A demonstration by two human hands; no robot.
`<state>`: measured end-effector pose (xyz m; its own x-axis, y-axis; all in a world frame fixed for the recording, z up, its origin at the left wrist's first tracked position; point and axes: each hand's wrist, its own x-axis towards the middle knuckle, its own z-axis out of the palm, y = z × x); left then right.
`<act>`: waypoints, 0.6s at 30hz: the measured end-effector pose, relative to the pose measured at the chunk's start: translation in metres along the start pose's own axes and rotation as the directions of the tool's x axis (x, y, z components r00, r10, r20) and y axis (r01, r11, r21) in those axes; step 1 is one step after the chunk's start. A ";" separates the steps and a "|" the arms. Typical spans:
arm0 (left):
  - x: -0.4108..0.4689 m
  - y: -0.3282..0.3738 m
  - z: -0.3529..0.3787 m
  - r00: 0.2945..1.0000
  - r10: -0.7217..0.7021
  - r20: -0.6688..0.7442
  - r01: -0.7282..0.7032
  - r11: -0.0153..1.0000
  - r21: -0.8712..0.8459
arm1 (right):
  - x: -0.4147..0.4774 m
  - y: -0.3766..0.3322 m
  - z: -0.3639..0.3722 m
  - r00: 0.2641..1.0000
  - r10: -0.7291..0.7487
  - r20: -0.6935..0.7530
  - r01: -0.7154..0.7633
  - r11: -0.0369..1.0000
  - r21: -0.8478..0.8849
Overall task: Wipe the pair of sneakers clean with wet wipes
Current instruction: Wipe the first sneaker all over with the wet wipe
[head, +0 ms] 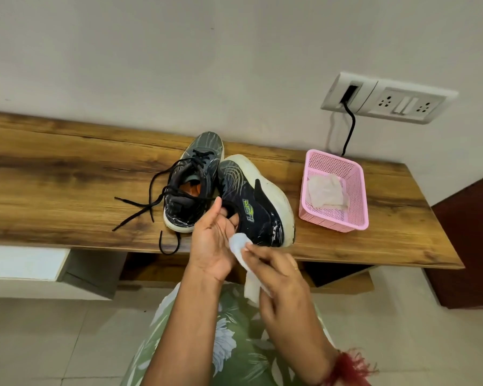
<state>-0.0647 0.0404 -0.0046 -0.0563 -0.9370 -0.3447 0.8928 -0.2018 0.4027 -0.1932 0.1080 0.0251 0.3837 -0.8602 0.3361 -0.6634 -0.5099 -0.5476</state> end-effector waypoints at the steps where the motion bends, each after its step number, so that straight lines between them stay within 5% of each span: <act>1: 0.000 0.000 0.000 1.000 -0.003 0.006 0.003 1.000 0.002 | 0.003 0.002 -0.007 0.998 0.041 -0.050 -0.039 0.998 0.051; 5: -0.003 0.000 0.003 1.000 -0.018 0.023 0.018 1.000 0.008 | 0.031 0.014 -0.021 0.964 0.046 -0.263 -0.057 0.998 -0.037; 8: -0.004 -0.002 0.005 1.000 -0.015 0.019 0.015 1.000 0.002 | 0.025 0.017 0.000 0.984 -0.022 -0.174 -0.016 0.977 -0.214; 11: -0.003 -0.004 0.004 1.000 -0.012 0.010 0.012 1.000 0.016 | 0.003 0.012 0.021 0.990 0.005 -0.138 -0.033 0.979 -0.203; 18: -0.006 -0.001 0.005 0.998 -0.036 0.041 0.036 0.999 0.003 | 0.020 0.033 0.003 0.967 -0.062 -0.247 -0.010 0.960 -0.279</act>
<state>-0.0669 0.0445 0.0010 -0.1072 -0.9400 -0.3239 0.8887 -0.2366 0.3927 -0.2053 0.0743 0.0111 0.2532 -0.7969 0.5485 -0.8200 -0.4776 -0.3154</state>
